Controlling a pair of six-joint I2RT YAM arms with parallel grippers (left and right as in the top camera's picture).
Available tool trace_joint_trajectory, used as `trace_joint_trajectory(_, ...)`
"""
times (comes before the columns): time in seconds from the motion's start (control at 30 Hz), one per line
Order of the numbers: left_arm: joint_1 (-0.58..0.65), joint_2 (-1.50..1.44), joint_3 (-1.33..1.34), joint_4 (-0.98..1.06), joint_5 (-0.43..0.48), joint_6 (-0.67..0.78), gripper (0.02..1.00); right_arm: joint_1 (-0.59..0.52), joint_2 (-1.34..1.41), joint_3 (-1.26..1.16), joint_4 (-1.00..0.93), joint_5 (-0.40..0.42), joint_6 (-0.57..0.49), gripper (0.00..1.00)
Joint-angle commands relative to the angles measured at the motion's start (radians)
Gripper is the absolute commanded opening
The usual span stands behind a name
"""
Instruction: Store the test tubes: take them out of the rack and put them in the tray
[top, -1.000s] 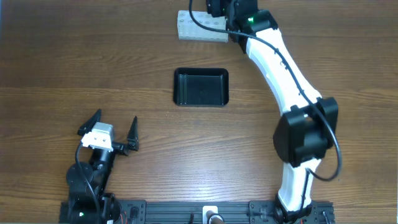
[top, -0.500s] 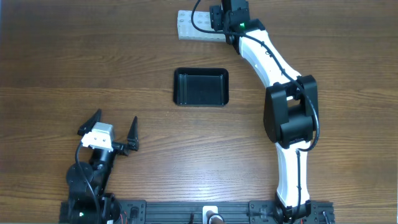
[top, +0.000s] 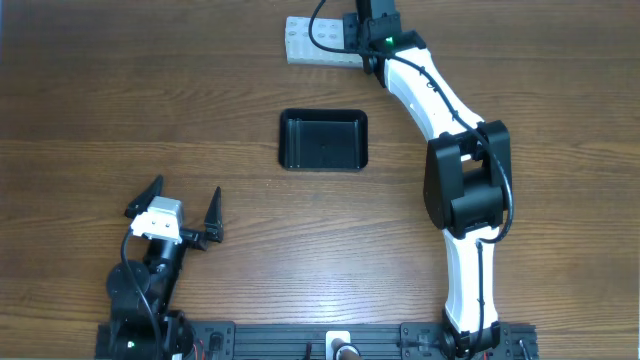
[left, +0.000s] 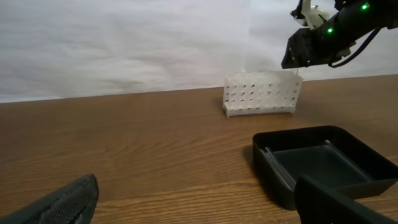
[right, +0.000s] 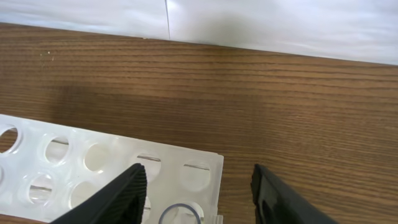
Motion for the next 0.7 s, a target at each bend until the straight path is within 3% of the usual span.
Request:
trace_joint_trajectory(0.03,0.005,-0.004,-0.005,-0.001,0.009,0.011,1.0,0.008,0.008,0.004,0.002,0.012,0.018,0.411)
trace_joint_trajectory(0.33,0.005,-0.004,-0.005,-0.002,0.01,0.011,0.998,0.008,0.008,0.004,0.002,0.01,0.026,0.174)
trace_joint_trajectory(0.7,0.005,-0.004,-0.005,-0.002,0.01,0.011,0.998,0.008,-0.002,0.02,0.016,0.0,0.029,0.134)
